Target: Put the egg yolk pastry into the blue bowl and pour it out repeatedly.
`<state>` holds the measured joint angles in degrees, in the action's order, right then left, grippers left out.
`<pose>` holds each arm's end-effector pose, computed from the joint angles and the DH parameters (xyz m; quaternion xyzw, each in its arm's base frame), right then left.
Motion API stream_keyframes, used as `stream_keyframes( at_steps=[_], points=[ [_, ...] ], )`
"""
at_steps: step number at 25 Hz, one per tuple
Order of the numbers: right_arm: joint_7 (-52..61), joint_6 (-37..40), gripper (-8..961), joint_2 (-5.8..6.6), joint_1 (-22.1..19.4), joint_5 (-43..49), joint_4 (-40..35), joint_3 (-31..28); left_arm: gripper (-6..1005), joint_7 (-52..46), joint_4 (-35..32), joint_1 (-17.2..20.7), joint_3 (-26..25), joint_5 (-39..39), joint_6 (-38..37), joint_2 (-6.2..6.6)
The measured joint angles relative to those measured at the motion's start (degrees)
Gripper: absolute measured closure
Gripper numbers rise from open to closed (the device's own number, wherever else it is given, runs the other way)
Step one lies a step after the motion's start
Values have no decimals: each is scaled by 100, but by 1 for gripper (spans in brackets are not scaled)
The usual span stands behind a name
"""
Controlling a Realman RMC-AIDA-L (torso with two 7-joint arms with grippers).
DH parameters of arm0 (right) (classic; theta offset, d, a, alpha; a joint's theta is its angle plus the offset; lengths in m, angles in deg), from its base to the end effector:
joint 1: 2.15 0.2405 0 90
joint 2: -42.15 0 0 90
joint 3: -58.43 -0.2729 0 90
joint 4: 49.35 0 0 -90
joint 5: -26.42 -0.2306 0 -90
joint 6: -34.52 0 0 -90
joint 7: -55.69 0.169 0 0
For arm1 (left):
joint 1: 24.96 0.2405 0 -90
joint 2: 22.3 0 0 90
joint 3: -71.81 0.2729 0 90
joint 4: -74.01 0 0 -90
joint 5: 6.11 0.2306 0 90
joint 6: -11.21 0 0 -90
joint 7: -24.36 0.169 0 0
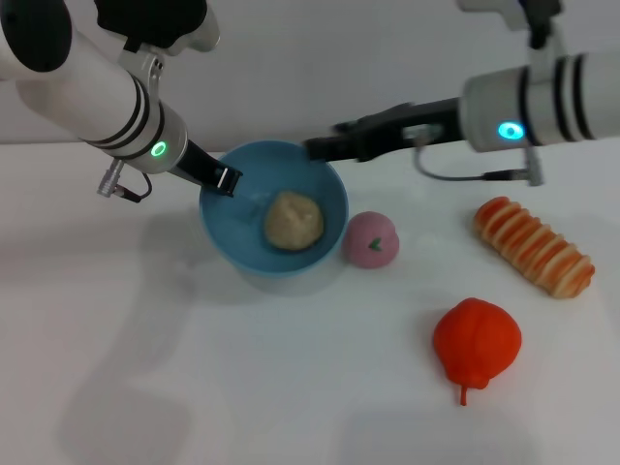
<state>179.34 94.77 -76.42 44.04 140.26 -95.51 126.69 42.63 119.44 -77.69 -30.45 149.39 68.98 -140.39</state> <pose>0.1455 0.4727 -0.0637 -0.9189 0.3219 0.1465 0.1750 -0.1906 0.4927 -0.0630 -0.8541 -0.3923 0.1165 0.3209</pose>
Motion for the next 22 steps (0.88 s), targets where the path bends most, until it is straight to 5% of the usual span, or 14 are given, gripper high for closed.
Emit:
stream_keyframes(
  at_steps=[5, 14, 18, 22],
  points=[
    [-357, -1167, 434, -29, -786, 232, -616, 317, 1001, -1, -16, 51, 79, -12, -149, -25],
    [-2078, -2422, 424, -63, -1608, -649, -847, 379, 1001, -6, -97, 111, 153, -281, -469, -26],
    [-4103, -2833, 424, -63, -1764, -2739, -257, 373, 1000, -7, -97, 111, 214, -296, -600, -31],
    [-7153, -2516, 424, -48, -1816, -6119, 690, 315, 1000, -8, -97, 88, 239, -314, -668, -38]
  ],
)
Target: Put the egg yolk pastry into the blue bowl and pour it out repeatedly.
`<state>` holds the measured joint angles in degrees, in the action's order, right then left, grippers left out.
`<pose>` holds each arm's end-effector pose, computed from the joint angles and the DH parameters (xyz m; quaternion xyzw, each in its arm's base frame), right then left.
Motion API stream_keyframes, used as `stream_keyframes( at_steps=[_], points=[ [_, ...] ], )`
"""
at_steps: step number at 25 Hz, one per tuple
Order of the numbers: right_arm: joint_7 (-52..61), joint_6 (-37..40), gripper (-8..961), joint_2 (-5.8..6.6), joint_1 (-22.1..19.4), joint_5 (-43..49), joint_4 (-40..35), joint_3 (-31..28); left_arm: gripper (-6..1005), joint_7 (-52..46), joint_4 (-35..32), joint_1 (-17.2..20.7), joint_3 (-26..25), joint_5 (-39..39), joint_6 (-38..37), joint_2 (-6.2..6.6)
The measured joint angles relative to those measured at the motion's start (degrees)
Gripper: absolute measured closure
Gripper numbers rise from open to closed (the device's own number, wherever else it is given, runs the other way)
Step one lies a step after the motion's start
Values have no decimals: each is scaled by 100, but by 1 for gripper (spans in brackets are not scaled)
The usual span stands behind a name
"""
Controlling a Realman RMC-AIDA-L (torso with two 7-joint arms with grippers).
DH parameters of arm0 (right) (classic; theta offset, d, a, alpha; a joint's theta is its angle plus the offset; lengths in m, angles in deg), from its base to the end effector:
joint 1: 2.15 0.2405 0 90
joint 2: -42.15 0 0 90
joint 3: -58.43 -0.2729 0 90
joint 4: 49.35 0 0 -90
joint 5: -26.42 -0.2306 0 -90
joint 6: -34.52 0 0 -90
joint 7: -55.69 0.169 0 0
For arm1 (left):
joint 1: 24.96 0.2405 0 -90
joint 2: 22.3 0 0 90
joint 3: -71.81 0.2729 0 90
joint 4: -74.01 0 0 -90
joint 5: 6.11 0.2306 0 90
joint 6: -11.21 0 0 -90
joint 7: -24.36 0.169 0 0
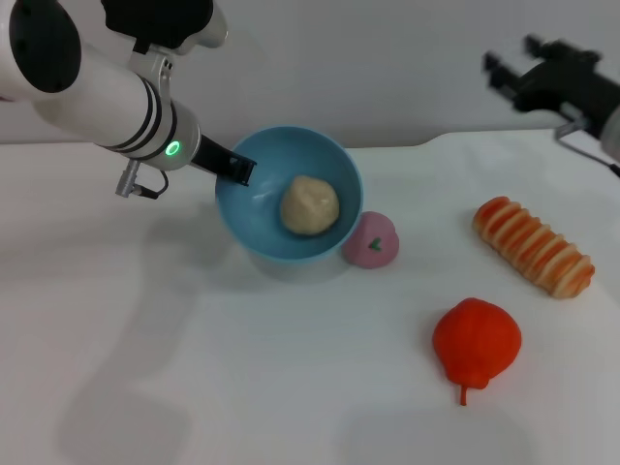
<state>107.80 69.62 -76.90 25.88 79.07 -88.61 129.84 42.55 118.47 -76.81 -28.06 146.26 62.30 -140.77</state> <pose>0.2731 0.4729 0.0012 -0.7947 0.2196 0.2526 0.5064 -0.1865 0.4979 -0.0729 -0.8570 -0.3842 0.0776 0.3344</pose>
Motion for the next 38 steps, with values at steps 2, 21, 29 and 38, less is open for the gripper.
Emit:
stream_keyframes(
  at_steps=[2, 21, 29, 38],
  points=[
    [-1050, 431, 424, 7, -24, -1234, 396, -11, 1000, 0, 1, -8, 1, -24, -16, 0],
    [-3256, 1792, 423, 30, -197, -4116, 2563, -286, 1000, 0, 403, -37, 929, 13, -1400, 16],
    [-3261, 2134, 423, 16, -283, -4136, 2907, -293, 1001, 32, 657, -195, 1460, 474, -2500, 9],
    [-3233, 2439, 423, -7, -364, -4144, 3127, -295, 1001, 63, 751, -67, 2403, 527, -4233, -1]
  ],
)
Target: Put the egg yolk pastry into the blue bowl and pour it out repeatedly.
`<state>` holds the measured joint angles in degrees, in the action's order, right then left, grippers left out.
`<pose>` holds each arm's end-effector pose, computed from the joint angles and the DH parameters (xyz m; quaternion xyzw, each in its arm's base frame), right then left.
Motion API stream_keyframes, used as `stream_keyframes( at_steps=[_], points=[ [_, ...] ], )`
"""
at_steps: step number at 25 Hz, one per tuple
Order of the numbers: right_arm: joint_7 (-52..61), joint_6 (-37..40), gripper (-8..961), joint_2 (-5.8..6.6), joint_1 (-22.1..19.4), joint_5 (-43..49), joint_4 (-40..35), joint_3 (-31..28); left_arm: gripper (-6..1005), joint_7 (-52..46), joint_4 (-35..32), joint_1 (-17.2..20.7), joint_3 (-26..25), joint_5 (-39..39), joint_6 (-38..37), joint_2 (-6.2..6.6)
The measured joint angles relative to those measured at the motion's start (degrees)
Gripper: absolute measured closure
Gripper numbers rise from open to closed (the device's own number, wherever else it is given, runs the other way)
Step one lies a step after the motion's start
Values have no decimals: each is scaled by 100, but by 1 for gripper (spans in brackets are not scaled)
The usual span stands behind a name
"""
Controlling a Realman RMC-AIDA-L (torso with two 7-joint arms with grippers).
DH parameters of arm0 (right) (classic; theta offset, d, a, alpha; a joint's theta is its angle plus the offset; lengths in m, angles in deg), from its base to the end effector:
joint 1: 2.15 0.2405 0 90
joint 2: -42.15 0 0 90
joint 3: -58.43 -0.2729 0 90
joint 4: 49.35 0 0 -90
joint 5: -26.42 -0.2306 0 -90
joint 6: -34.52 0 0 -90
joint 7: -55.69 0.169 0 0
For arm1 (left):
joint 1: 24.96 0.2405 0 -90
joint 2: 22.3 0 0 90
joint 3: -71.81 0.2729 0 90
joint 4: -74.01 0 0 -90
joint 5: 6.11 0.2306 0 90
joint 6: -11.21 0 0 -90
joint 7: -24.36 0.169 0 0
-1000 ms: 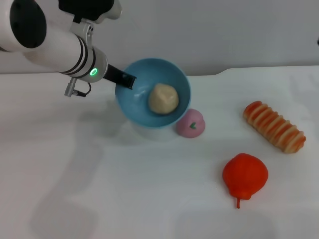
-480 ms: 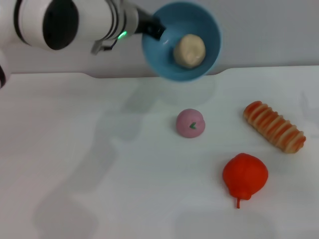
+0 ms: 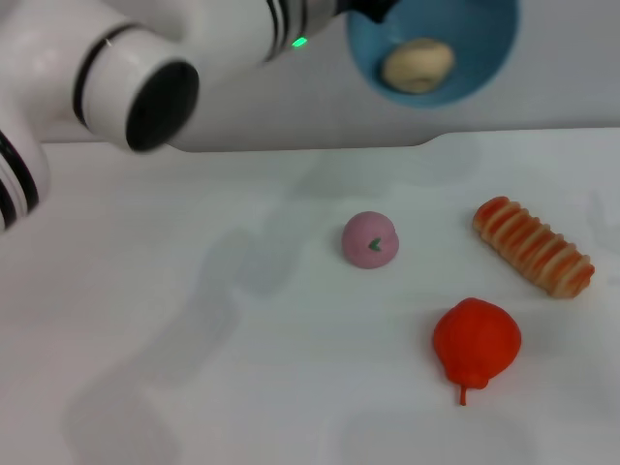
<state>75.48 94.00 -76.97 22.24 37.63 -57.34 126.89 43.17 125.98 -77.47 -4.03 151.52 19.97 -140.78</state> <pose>0.3936 0.3792 0.0013 -0.6520 0.3019 0.2851 0.6344 -0.0353 0.5178 -0.0879 -0.8778 -0.0116 -0.1208 0.4634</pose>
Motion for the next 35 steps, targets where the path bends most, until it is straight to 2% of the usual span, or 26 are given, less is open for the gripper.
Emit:
stream_keyframes(
  at_steps=[5, 11, 22, 28, 33, 35],
  points=[
    [12, 90, 423, -5, -15, -3, 23, 0, 1000, 12, -19, 75, 420, 3, -780, -17],
    [24, 95, 423, -6, 27, -6, 59, 47, 1000, 105, -182, 308, 1024, -1, -2280, -35],
    [43, 99, 424, -6, 48, -5, 62, 53, 1000, 656, -233, 318, 1261, -38, -2859, -52],
    [89, 100, 423, -6, 25, 0, 62, 55, 1001, 964, -426, 402, 1723, -63, -3625, -60],
    [145, 107, 423, -12, 22, 11, 61, 61, 1001, 930, -302, 470, 1748, -72, -3403, -61],
    [147, 111, 423, -13, 34, 25, 61, 61, 1001, 896, -203, 459, 1620, -139, -2948, -60]
  ],
)
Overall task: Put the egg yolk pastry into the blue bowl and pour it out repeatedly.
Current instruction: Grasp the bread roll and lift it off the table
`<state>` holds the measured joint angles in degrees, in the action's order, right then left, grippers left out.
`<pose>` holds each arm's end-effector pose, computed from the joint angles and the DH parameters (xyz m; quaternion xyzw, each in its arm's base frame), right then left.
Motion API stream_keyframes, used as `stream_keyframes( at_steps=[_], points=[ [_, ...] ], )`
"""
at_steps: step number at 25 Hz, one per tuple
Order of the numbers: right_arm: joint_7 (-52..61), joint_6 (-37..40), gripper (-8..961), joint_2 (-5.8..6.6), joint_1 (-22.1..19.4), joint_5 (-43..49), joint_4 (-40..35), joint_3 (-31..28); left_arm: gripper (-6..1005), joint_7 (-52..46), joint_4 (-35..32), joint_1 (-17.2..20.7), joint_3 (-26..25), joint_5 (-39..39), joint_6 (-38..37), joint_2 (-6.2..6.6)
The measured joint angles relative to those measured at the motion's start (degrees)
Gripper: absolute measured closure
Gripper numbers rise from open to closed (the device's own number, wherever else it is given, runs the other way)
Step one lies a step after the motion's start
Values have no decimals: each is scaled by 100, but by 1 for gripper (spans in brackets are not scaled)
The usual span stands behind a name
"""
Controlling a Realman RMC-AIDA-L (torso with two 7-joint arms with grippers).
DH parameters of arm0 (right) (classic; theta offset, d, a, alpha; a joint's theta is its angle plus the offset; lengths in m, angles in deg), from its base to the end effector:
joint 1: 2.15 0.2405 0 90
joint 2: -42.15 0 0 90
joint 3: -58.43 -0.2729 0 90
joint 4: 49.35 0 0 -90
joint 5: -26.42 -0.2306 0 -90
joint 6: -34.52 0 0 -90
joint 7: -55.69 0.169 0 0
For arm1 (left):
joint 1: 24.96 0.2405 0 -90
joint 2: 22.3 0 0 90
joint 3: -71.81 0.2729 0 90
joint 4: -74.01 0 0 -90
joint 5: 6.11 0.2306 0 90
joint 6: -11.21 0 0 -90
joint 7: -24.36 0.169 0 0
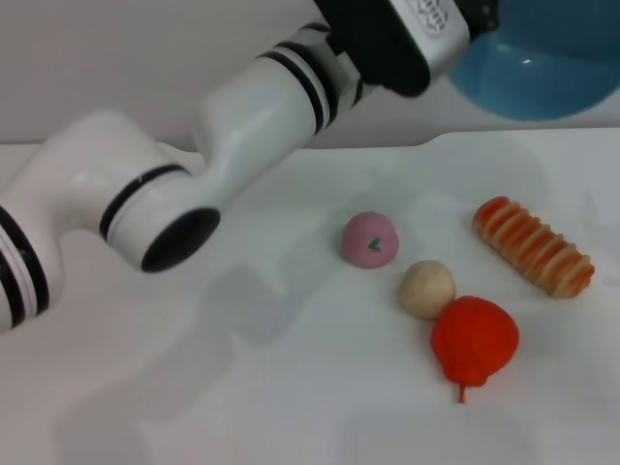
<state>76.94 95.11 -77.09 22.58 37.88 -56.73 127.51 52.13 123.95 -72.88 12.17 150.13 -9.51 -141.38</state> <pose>0.3890 0.3792 -0.0024 -0.6546 0.3040 0.2977 0.6248 -0.0117 0.4595 -0.1221 -0.8388 0.1814 -0.2285 0.4597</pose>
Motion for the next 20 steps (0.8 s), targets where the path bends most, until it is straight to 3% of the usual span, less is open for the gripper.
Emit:
stream_keyframes(
  at_steps=[5, 10, 13, 20],
  points=[
    [2, 3, 424, 8, 19, 5, 0, 1, 1001, -4, 226, -170, -691, -408, 1696, 36],
    [2, 7, 424, 18, 42, 22, -30, 12, 1001, -17, 342, -271, -1895, -714, 3662, 69],
    [2, 3, 425, 26, 65, 41, -51, 66, 1001, -14, 157, -437, -2906, -736, 5048, 93],
    [257, -585, 425, 86, 41, 218, -763, 270, 1000, 36, -77, -452, -3933, -653, 6500, 155]
  ],
)
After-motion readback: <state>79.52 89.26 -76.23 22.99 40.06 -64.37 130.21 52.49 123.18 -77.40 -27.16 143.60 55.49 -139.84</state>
